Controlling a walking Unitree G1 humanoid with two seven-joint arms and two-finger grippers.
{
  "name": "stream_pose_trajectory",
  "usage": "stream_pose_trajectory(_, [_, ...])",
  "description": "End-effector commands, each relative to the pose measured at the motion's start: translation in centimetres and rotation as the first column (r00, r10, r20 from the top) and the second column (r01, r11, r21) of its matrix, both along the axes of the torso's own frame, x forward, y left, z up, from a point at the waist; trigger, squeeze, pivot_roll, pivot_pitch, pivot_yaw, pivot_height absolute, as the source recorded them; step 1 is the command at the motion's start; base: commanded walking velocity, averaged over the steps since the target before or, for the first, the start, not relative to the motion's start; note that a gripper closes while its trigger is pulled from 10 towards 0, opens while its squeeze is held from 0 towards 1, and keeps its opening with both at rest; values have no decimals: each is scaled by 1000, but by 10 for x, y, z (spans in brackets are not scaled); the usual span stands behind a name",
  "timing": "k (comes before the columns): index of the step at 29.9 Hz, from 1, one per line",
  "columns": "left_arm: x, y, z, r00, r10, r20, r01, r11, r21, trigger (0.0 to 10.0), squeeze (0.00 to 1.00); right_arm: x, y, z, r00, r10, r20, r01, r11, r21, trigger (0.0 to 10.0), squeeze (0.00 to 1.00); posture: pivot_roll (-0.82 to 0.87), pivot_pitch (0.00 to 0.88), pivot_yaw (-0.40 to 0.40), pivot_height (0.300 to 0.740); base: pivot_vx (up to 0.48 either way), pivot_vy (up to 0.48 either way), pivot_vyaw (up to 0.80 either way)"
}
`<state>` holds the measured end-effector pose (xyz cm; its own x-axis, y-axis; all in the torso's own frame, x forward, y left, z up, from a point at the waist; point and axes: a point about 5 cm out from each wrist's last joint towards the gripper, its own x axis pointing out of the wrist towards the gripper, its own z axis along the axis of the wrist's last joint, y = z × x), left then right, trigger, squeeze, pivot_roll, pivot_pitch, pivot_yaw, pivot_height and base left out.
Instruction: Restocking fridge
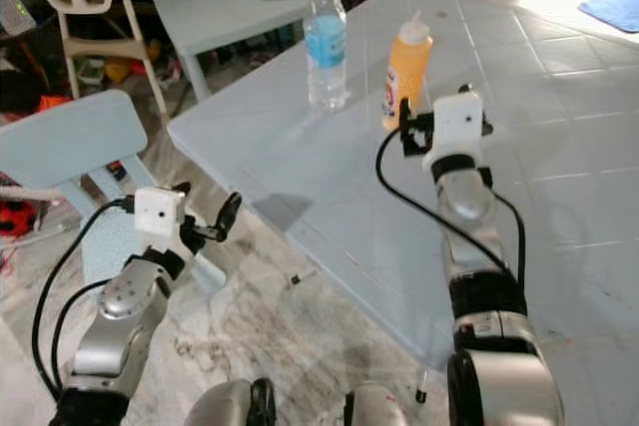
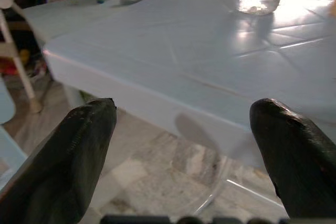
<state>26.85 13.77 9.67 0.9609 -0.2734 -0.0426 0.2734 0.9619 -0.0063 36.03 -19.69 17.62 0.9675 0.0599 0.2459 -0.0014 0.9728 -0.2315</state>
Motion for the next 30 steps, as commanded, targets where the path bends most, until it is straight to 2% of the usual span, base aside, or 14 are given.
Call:
stream_pose_trajectory(1, [-1,8,2,1000,25,-1,-25,999,34,10000,0,4,5,7,999,33,21,-33,999,3,10000,0,79,160,119,740,0,0,0])
stream_pose_trajectory(7, [-3,12,5,999,34,-8,-34,998,43,10000,0,9,5,16,997,55,48,-55,998,-8,10000,0,84,163,120,740,0,0,0])
stream_pose_trajectory(14, [-10,17,6,999,41,-30,-39,997,61,10000,0,19,-1,40,993,31,114,-29,999,-20,10000,0,107,186,125,740,0,0,0])
stream_pose_trajectory(30, [-16,18,7,998,30,-55,-26,997,78,10000,0,34,-4,67,990,20,141,-20,1000,-1,10000,0,127,211,140,740,0,0,0])
